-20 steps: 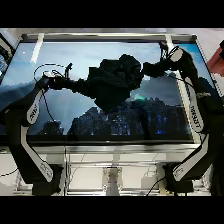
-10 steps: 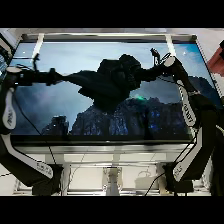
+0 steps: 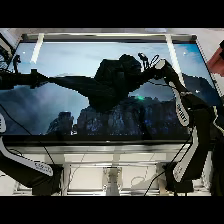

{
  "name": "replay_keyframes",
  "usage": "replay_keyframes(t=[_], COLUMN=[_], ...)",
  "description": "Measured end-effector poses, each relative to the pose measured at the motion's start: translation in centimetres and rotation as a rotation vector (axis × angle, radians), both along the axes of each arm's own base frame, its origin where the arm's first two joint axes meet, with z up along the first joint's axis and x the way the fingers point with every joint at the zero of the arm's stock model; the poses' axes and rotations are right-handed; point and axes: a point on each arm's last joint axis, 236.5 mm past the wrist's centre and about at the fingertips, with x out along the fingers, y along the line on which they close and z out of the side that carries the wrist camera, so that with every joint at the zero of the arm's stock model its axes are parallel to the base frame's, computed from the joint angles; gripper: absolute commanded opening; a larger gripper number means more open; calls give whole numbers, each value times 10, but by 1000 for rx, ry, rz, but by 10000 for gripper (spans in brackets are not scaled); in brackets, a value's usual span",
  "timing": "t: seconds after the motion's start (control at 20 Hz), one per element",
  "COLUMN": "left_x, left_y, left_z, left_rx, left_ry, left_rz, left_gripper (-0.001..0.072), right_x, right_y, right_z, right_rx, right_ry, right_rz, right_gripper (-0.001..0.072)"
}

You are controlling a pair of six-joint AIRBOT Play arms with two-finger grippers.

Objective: Fold the clothes and pants, and hang the long-sleeved shirts on hangers.

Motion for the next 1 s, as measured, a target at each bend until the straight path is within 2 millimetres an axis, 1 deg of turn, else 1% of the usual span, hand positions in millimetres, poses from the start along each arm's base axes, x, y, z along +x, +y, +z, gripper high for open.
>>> replay_keyframes(t=[0.05,0.1,0.15,0.3,0.35,0.4,0.45,0.55,0.65,0.7,0.75,0.85,0.95,1.0], left_x=[0,-1,-2,-3,-5,-8,-10,-17,-28,-35,-45,-65,-82,-90], left_y=[1,2,2,3,3,5,8,25,51,68,87,123,154,164], left_z=[-1,-1,-1,-1,1,6,13,35,62,77,93,121,146,157], left_rx=[3,5,6,4,2,2,7,26,50,66,88,125,155,159], left_ry=[2,4,6,17,18,15,5,-32,-69,-91,-118,-159,-205,-223], left_rz=[1,-1,-1,4,3,1,5,42,110,157,208,316,423,466], left_gripper=[26,26,26,25,25,25,25,25,25,25,25,25,25,25], right_x=[-4,-5,-4,-2,-1,1,5,16,20,19,14,-3,-24,-34], right_y=[1,2,2,5,5,2,-3,-24,-60,-83,-105,-152,-189,-203], right_z=[-1,-1,-1,4,9,20,35,81,141,167,191,235,269,282], right_rx=[-3,-5,-4,10,15,22,31,44,49,40,29,7,-14,-23], right_ry=[6,2,-2,-11,-15,-20,-29,-85,-167,-205,-236,-288,-327,-338], right_rz=[21,31,33,34,37,35,29,-8,-65,-105,-141,-220,-289,-315], right_gripper=[238,104,29,28,27,27,27,27,27,27,27,27,27,27])
